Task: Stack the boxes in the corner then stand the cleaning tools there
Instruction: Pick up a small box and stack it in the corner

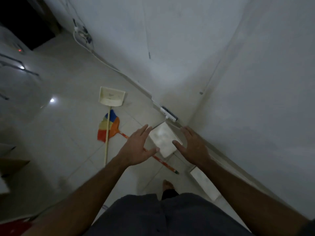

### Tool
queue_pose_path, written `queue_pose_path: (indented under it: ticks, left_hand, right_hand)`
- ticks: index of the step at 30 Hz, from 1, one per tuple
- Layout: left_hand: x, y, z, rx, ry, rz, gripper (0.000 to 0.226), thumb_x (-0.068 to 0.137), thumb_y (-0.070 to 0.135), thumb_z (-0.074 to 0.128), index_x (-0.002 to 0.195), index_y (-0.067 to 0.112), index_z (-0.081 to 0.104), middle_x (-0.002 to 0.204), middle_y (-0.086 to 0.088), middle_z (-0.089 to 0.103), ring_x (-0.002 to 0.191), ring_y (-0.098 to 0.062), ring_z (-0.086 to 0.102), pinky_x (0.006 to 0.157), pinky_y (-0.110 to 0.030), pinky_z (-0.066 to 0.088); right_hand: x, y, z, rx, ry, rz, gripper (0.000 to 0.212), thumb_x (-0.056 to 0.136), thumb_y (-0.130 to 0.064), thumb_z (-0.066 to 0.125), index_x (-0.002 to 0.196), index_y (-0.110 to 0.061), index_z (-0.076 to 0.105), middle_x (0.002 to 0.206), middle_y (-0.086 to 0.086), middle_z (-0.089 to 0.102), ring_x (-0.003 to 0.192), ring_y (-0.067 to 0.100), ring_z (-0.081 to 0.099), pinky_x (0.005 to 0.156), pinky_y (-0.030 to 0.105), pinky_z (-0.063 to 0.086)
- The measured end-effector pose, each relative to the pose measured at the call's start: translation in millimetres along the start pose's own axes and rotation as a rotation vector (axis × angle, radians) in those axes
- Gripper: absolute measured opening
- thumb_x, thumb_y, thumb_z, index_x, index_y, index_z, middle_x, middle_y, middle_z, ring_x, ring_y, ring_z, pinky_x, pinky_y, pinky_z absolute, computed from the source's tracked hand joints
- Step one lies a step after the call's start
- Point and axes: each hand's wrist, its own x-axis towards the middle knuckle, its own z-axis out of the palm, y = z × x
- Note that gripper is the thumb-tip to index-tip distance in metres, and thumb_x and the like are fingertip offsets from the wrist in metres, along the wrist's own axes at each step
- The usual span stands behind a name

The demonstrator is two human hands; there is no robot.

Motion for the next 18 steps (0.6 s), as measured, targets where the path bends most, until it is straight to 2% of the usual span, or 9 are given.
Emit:
queue_pose_path:
  ticks: [5, 8, 13, 18]
  left_hand:
    - [56, -24, -20, 0.048, -0.110, 0.068, 0.100, 0.084, 0.077, 0.051, 0.160, 0.023, 0.016, 0.167, 0.001, 0.013, 0.152, -0.015, 0.017, 0.123, -0.042, 0.022]
    - [95, -48, -28, 0.111, -0.197, 0.156, 0.099, 0.085, 0.076, 0.051, 0.160, 0.024, 0.012, 0.167, 0.003, 0.012, 0.152, -0.016, 0.016, 0.124, -0.045, 0.016]
    - [166, -90, -33, 0.181, -0.368, 0.313, 0.099, 0.080, 0.085, 0.036, 0.159, 0.035, 0.002, 0.168, 0.006, 0.007, 0.153, -0.017, 0.011, 0.123, -0.055, 0.005]
    - [222, -135, -7, 0.174, -0.501, 0.361, 0.103, 0.078, 0.089, 0.035, 0.159, 0.032, 0.007, 0.168, 0.008, 0.007, 0.154, -0.015, 0.009, 0.123, -0.055, 0.003]
  right_hand:
    - [29, -3, 10, 0.087, 0.029, 0.165, 0.082, 0.093, -0.068, 0.046, 0.154, -0.015, 0.035, 0.162, 0.007, 0.031, 0.148, 0.025, 0.031, 0.117, 0.045, 0.033]
    - [45, -9, 22, 0.122, 0.100, 0.277, 0.082, 0.094, -0.068, 0.047, 0.155, -0.015, 0.034, 0.162, 0.006, 0.032, 0.147, 0.024, 0.033, 0.117, 0.043, 0.034]
    - [66, -22, 54, 0.198, 0.242, 0.485, 0.078, 0.093, -0.063, 0.055, 0.155, -0.021, 0.034, 0.163, 0.000, 0.030, 0.145, 0.021, 0.037, 0.112, 0.040, 0.036]
    - [87, -21, 108, 0.279, 0.306, 0.646, 0.079, 0.092, -0.063, 0.057, 0.155, -0.022, 0.034, 0.164, 0.000, 0.028, 0.145, 0.020, 0.035, 0.113, 0.041, 0.035]
